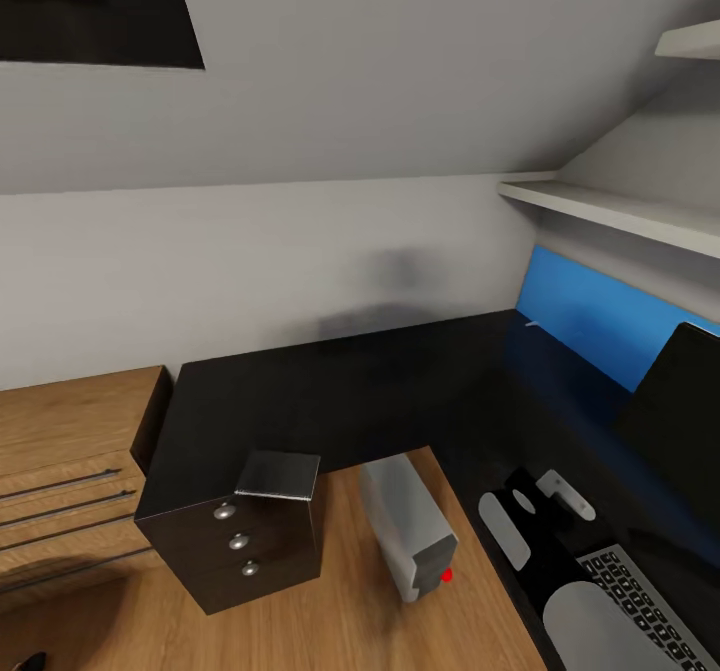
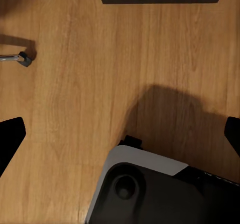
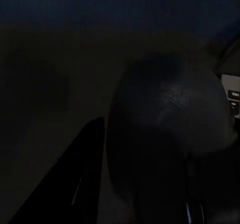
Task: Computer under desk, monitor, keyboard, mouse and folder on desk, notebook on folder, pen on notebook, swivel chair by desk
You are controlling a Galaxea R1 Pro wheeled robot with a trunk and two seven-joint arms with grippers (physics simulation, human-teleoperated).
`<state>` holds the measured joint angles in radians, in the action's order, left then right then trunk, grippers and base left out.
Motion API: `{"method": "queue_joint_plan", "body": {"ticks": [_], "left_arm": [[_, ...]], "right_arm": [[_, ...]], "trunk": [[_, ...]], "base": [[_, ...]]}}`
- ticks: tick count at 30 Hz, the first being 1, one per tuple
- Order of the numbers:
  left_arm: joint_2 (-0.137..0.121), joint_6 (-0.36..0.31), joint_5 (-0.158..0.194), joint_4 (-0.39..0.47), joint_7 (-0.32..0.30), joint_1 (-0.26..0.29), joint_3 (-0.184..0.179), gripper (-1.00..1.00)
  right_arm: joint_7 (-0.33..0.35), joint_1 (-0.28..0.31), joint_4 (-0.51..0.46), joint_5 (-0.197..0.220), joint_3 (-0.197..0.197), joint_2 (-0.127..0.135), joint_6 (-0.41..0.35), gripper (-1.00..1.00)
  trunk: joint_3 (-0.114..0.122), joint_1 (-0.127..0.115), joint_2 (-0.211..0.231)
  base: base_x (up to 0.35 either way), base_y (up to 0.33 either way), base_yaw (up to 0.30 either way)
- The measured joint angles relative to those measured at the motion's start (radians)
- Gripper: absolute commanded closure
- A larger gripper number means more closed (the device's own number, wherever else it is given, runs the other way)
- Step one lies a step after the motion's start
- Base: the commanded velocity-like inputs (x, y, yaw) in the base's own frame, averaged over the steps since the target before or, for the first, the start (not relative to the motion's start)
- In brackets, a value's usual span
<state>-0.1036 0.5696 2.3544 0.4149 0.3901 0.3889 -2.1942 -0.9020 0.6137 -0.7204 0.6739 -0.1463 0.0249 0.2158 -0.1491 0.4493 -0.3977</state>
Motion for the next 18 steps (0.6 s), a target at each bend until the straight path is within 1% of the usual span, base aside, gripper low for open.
{"method": "queue_joint_plan", "body": {"ticks": [4, 6, 16, 18], "left_arm": [[0.000, 0.000, 0.000, 0.000, 0.001, 0.000, 0.001, -1.00], [0.000, 0.000, 0.000, 0.000, 0.001, 0.000, 0.001, -1.00], [0.000, 0.000, 0.000, 0.000, 0.003, 0.000, 0.001, -1.00], [0.000, 0.000, 0.000, 0.000, 0.003, 0.000, 0.001, -1.00]], "right_arm": [[0.001, 0.000, 0.000, 0.000, 0.000, 0.000, 0.000, 1.00], [0.001, 0.000, 0.000, 0.000, -0.002, 0.000, 0.000, 1.00], [0.000, 0.000, 0.000, 0.000, -0.005, 0.000, 0.000, 1.00], [0.000, 0.000, 0.000, 0.000, -0.005, -0.001, 0.000, 1.00]], "trunk": [[0.000, 0.000, 0.000], [0.000, 0.000, 0.000], [0.000, 0.000, 0.000], [0.000, 0.000, 0.000]], "base": [[0.000, 0.000, -0.010], [0.000, 0.000, -0.121], [0.000, 0.000, -0.245], [0.000, 0.000, -0.177]]}}
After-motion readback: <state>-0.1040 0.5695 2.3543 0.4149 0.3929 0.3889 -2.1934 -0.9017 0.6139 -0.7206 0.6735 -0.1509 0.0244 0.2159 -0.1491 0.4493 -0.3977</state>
